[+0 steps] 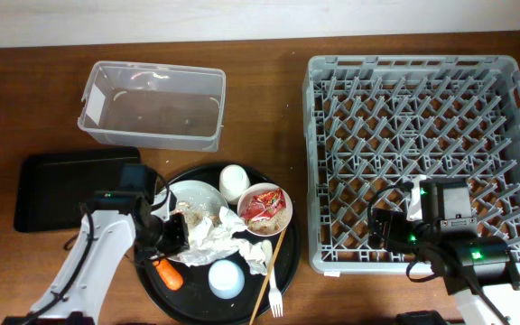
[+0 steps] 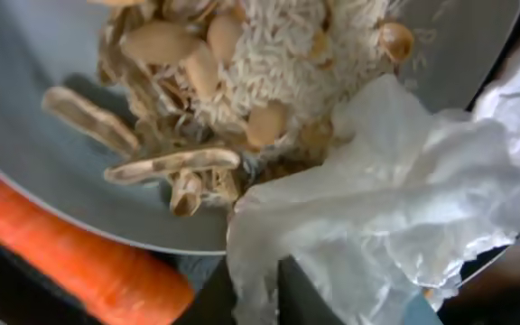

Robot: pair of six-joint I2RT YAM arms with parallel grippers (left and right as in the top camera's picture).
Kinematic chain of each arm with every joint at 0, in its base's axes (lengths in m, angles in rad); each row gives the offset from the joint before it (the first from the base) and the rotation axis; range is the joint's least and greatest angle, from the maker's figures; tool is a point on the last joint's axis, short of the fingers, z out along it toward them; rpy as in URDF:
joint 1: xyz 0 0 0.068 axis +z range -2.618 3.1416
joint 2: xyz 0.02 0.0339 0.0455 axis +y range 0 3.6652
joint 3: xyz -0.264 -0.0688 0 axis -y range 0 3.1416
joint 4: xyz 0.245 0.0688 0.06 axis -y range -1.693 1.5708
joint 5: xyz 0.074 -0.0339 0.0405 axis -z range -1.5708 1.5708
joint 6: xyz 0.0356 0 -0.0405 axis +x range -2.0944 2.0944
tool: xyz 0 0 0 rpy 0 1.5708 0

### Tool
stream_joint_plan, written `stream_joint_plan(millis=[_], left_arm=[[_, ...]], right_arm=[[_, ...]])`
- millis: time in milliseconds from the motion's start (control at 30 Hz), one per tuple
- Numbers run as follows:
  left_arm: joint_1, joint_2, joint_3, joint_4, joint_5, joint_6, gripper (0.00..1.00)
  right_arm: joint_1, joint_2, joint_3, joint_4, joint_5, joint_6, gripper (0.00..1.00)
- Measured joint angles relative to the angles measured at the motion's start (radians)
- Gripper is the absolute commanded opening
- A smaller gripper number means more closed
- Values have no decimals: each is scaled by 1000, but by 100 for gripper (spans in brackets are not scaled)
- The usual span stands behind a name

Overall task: Sort waste into correct bins and load items into the dishwasher rack
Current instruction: 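Grasp the tissue with the left gripper and drop it in the clear bin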

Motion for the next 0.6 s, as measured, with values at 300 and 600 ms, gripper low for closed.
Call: stream_joint_plan(millis=[300,600], left_arm=[[0,4,448,-34,-45,44,1],[-2,417,548,676,-161,57,99]], right_arm=[[0,0,2,6,5,0,98],[0,2,6,8,8,0,98]])
